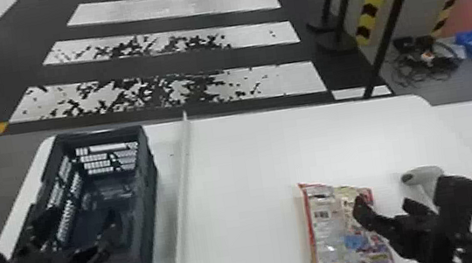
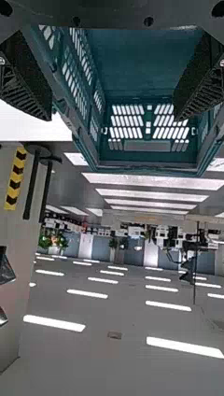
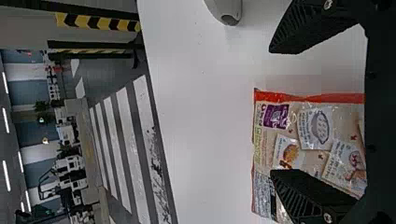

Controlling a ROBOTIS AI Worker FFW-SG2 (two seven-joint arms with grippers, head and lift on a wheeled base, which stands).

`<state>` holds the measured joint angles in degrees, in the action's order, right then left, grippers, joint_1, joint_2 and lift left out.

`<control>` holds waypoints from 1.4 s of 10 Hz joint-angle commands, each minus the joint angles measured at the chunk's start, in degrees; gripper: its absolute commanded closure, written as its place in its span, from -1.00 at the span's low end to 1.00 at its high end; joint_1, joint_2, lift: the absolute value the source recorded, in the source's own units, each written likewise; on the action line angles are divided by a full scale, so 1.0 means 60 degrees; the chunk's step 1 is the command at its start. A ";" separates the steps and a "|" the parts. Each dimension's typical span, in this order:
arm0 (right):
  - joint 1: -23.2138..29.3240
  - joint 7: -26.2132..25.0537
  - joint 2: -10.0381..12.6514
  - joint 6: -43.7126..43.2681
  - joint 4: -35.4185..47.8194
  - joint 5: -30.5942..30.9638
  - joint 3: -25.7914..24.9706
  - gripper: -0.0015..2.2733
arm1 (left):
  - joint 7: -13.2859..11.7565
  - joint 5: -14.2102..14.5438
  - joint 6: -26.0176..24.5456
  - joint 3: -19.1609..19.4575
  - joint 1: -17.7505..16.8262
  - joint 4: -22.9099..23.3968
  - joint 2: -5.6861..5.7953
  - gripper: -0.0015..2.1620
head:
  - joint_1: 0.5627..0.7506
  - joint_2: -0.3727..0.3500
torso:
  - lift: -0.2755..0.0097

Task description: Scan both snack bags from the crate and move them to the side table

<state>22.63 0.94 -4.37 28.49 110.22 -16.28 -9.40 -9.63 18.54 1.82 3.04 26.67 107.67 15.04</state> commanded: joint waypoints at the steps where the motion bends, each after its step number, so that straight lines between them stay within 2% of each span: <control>1: 0.0051 -0.0464 0.0259 0.0079 0.0174 0.0077 0.0351 -0.93 | -0.0007 0.0029 -0.0004 -0.0184 -0.0241 -0.0264 0.0057 -0.97 | 0.41 -0.10 | 0.26; 3: 0.0285 -0.0932 0.0450 0.0431 0.0526 0.0194 0.0600 -0.93 | -0.0007 0.0073 -0.0004 -0.0316 -0.0490 -0.0542 0.0115 -0.97 | 0.41 -0.06 | 0.26; 7: 0.0534 -0.1650 0.0479 0.0431 0.0643 0.0707 0.1523 -0.93 | -0.0022 0.0103 -0.0004 -0.0462 -0.0621 -0.0762 0.0145 -0.97 | 0.41 0.02 | 0.26; 11: -0.0140 -0.1357 0.0479 0.0782 -0.0822 0.0736 0.1449 -0.90 | -0.0022 0.0132 0.0055 -0.0389 -0.0519 -0.0732 0.0203 -0.97 | 0.41 0.10 | 0.26; 12: -0.0198 -0.1181 0.0479 0.0870 -0.0983 0.0736 0.1405 -0.68 | -0.0022 0.0132 0.0084 -0.0389 -0.0504 -0.0718 0.0203 -0.97 | 0.41 0.11 | 0.26; 13: -0.0242 -0.1035 0.0479 0.1222 -0.0983 0.0692 0.1332 0.04 | -0.0022 0.0132 0.0084 -0.0374 -0.0504 -0.0718 0.0189 -0.97 | 0.41 0.12 | 0.26; 14: -0.0227 -0.0991 0.0479 0.1193 -0.0895 0.0707 0.1244 0.85 | -0.0007 0.0132 0.0084 -0.0389 -0.0504 -0.0732 0.0174 -0.97 | 0.41 0.12 | 0.26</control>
<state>21.25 -4.97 -1.50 35.36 104.63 -12.05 -1.65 -9.69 19.34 2.32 0.73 23.64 103.35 16.16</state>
